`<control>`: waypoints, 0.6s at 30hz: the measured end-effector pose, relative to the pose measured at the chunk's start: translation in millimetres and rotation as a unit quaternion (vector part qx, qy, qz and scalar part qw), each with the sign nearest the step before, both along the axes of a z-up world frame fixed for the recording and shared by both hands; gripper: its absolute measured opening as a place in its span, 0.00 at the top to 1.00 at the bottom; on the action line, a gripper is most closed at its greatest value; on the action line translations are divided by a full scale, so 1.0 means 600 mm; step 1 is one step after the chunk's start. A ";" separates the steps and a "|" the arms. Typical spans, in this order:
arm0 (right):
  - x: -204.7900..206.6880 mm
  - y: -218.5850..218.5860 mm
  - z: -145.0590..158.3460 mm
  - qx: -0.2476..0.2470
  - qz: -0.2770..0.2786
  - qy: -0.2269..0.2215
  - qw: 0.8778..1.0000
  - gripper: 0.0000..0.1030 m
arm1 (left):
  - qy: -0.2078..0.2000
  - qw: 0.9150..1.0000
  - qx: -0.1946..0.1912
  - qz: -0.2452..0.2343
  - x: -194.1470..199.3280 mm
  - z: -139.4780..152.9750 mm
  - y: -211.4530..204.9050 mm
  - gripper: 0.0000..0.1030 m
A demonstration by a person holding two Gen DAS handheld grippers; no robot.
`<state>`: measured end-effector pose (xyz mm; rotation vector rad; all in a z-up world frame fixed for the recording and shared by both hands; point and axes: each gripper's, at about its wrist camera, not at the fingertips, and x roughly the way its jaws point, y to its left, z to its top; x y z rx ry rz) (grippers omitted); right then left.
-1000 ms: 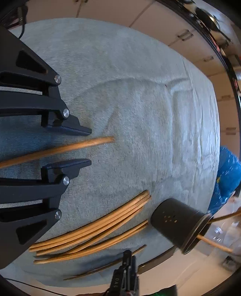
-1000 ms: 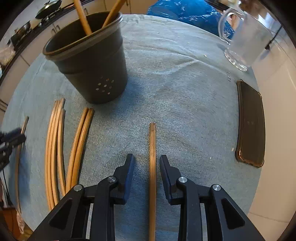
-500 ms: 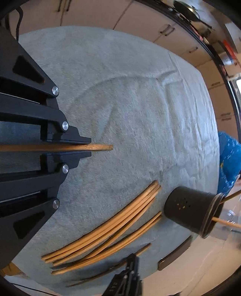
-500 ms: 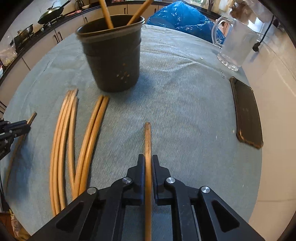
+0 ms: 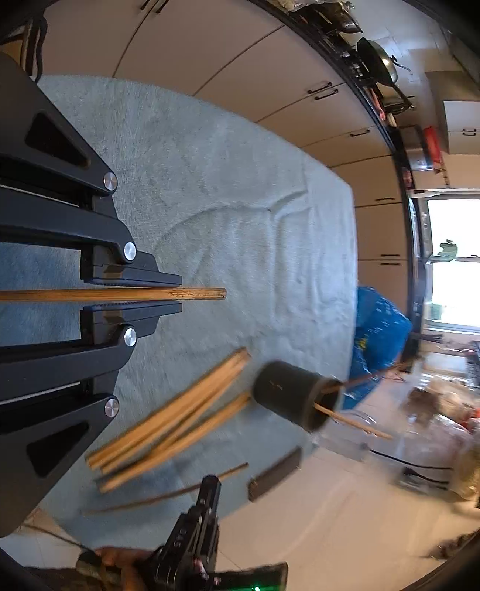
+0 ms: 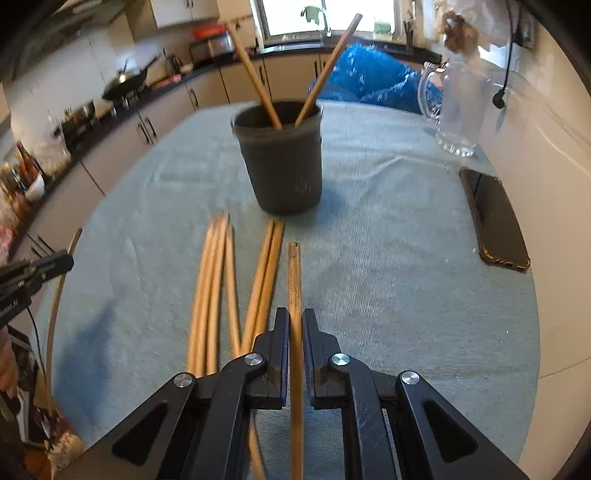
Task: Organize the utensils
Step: 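Raise the left tool's chopstick into the black cup while the right tool lowers its chopstick in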
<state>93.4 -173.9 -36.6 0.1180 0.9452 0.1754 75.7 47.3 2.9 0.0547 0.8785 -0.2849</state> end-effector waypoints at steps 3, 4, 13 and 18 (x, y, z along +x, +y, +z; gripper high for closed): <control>-0.010 -0.010 0.025 0.020 -0.008 -0.025 0.999 0.93 | -0.016 1.000 -0.022 0.003 -0.009 0.023 0.002 0.94; -0.014 -0.013 0.035 0.025 -0.011 -0.035 0.999 0.93 | -0.023 0.999 -0.030 0.005 -0.013 0.033 0.002 0.94; -0.038 -0.026 0.105 0.055 -0.030 -0.118 0.991 0.93 | -0.080 0.993 -0.078 0.024 -0.036 0.100 -0.011 0.94; -0.040 -0.034 0.131 0.068 -0.041 -0.153 0.985 0.93 | -0.112 0.986 -0.116 0.029 -0.030 0.135 -0.016 0.94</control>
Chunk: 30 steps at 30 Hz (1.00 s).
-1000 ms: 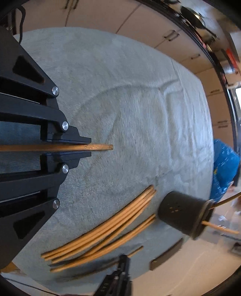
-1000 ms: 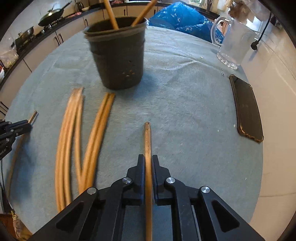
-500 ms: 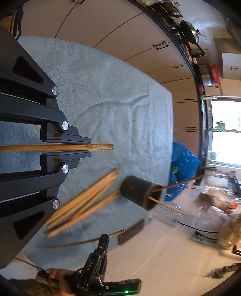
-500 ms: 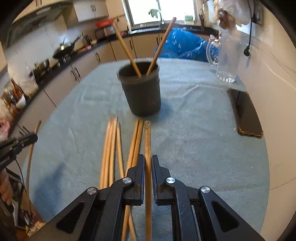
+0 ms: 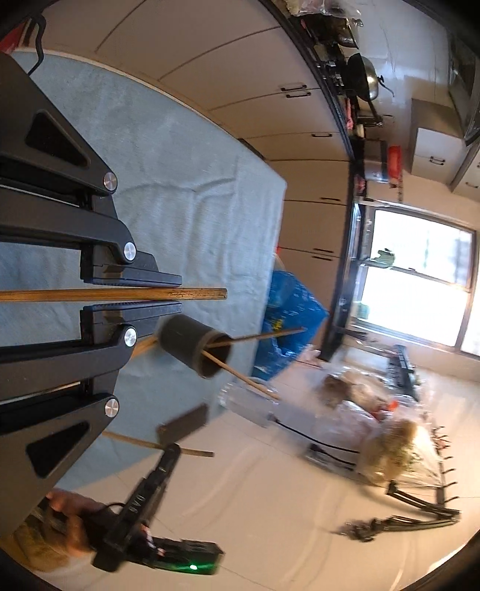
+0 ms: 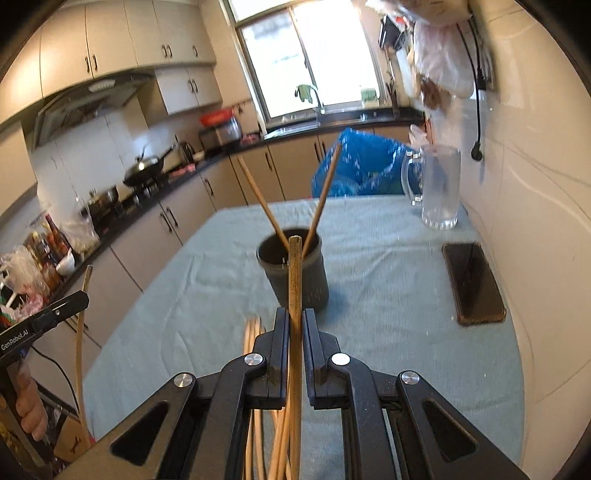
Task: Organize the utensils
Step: 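Raise the left tool's chopstick into the black cup while the right tool lowers its chopstick in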
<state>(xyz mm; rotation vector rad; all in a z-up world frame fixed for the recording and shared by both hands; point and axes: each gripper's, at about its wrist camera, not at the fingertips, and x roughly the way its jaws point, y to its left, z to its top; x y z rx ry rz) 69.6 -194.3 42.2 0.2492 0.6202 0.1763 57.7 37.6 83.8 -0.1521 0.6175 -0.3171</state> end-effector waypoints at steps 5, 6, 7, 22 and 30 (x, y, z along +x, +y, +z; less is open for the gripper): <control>0.007 -0.013 0.036 0.023 -0.016 -0.033 0.999 0.93 | -0.027 0.999 -0.019 0.006 0.022 0.038 -0.013 0.94; 0.010 -0.017 0.046 0.028 -0.019 -0.040 0.999 0.93 | -0.030 0.999 -0.021 0.008 0.025 0.042 -0.016 0.94; 0.013 -0.020 0.052 0.031 -0.021 -0.045 0.998 0.93 | -0.033 0.999 -0.025 0.009 0.031 0.047 -0.018 0.94; 0.126 -0.036 0.194 0.051 -0.058 -0.150 0.986 0.93 | -0.095 0.992 -0.077 0.026 0.175 0.145 -0.092 0.94; 0.197 -0.028 0.181 0.035 -0.092 -0.177 0.979 0.93 | -0.096 0.991 -0.085 0.046 0.284 0.131 -0.148 0.94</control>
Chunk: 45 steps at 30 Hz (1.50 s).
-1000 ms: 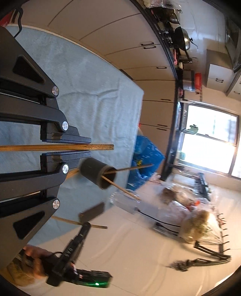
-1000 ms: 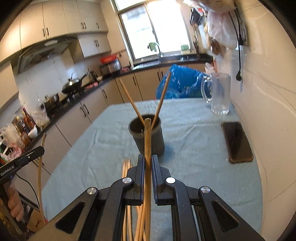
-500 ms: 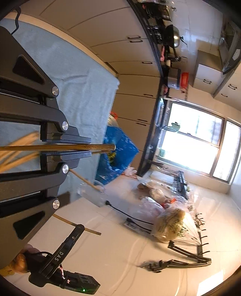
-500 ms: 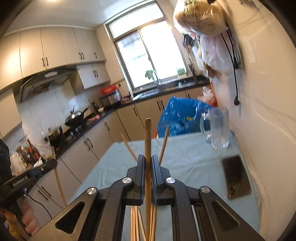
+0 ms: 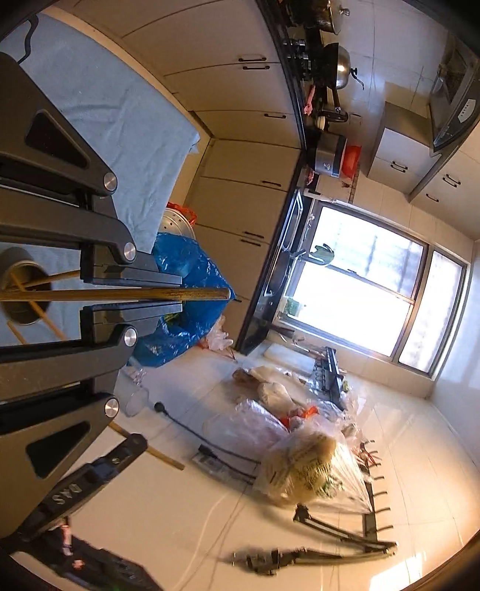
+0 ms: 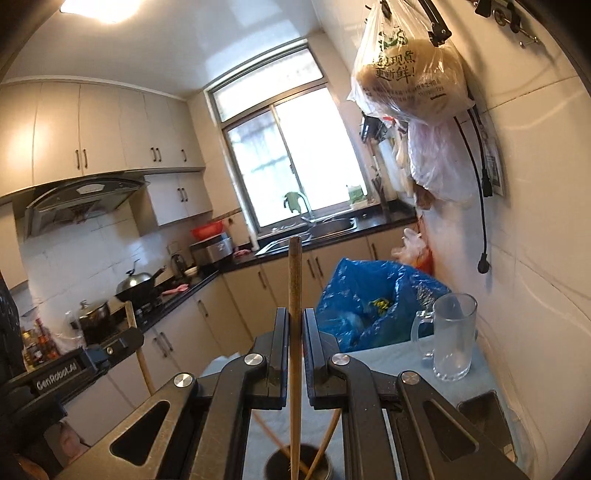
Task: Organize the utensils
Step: 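Raise the left tool's chopstick into the black cup while the right tool lowers its chopstick in, then open the left tool to release its chopstick while the right tool releases its own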
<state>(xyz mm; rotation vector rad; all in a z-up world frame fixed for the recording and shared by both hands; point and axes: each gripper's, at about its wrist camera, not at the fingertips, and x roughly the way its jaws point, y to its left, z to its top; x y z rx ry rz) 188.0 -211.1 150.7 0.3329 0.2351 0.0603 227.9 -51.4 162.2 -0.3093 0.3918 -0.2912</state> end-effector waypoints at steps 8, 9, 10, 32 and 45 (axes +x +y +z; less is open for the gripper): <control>0.054 -0.020 -0.077 0.016 0.000 0.042 0.999 0.92 | 0.034 0.999 0.014 0.006 0.091 -0.065 -0.037 0.94; 0.057 -0.023 -0.082 0.017 0.001 0.046 0.999 0.92 | 0.037 0.999 0.019 0.007 0.092 -0.075 -0.035 0.94; 0.058 -0.026 -0.088 0.017 0.002 0.050 0.999 0.92 | 0.041 0.999 0.023 0.008 0.097 -0.086 -0.037 0.94; -0.029 -0.026 -0.127 0.027 -0.001 0.101 0.995 0.45 | 0.060 0.997 0.032 0.042 -0.053 -0.093 0.061 0.47; -0.130 0.017 -0.325 -0.022 0.086 0.285 0.954 0.42 | 0.216 0.972 0.090 0.018 -0.138 -0.304 0.106 0.42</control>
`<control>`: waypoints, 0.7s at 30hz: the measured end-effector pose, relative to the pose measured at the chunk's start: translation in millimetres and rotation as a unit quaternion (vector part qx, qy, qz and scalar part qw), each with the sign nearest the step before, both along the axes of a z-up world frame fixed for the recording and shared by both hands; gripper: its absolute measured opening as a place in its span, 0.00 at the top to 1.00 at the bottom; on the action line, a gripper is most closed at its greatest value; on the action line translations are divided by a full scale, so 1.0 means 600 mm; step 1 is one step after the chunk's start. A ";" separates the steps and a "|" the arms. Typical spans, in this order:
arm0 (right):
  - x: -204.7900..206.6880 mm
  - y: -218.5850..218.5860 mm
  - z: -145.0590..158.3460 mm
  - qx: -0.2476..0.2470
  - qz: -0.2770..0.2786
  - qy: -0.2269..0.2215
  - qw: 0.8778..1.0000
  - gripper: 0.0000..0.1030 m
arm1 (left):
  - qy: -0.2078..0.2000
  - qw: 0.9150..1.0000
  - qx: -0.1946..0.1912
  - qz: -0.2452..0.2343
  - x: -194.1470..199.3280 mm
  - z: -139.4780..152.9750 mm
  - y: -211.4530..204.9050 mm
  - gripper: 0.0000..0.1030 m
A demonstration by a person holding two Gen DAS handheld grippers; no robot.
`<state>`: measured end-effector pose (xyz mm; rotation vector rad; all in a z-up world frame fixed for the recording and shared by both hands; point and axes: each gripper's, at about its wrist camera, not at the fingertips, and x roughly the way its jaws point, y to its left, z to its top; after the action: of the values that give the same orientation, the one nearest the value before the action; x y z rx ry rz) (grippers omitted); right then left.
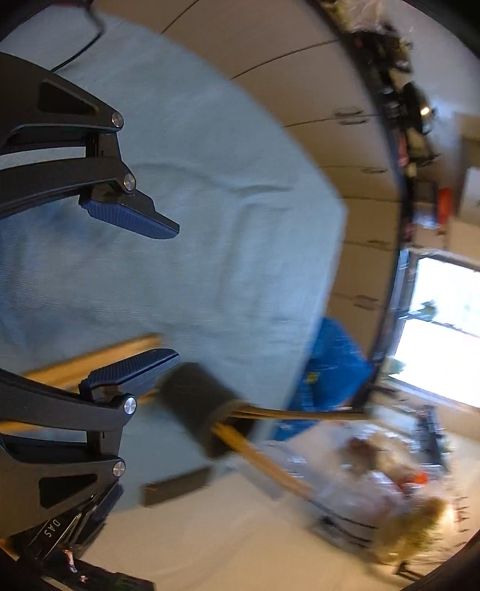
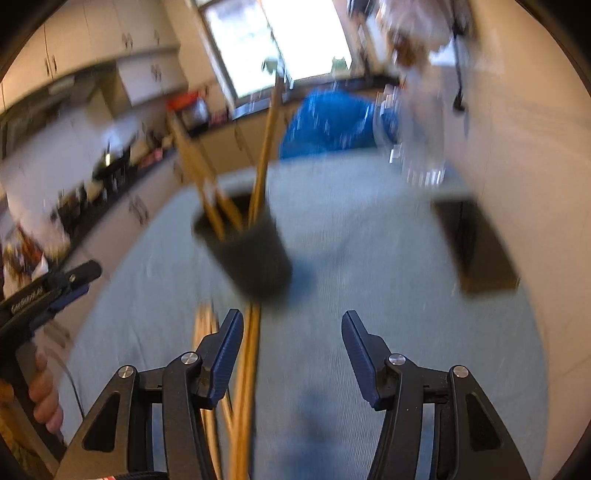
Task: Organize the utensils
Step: 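Open the left tool to release its chopstick while the right tool releases its own, then close the left tool on a third chopstick while the right tool grasps another chopstick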
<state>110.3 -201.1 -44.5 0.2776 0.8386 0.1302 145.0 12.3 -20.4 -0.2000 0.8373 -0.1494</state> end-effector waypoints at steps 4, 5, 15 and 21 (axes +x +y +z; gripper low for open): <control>-0.005 0.022 -0.045 -0.004 0.023 0.028 0.999 0.53 | 0.044 0.998 0.016 -0.035 -0.004 -0.060 -0.027 0.47; -0.003 0.026 -0.051 -0.001 0.027 0.030 0.999 0.54 | 0.050 0.998 0.018 -0.043 -0.004 -0.068 -0.033 0.49; 0.027 0.059 -0.067 -0.011 0.050 0.027 0.998 0.68 | 0.065 0.994 0.050 -0.075 0.028 -0.099 -0.094 0.65; 0.036 0.069 -0.069 -0.049 0.048 0.027 0.997 0.75 | 0.048 0.991 0.077 -0.094 0.025 -0.100 -0.115 0.80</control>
<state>132.2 -159.9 -86.0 0.1489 0.9090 0.1720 160.3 -56.7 -80.4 0.0174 0.9589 -0.2532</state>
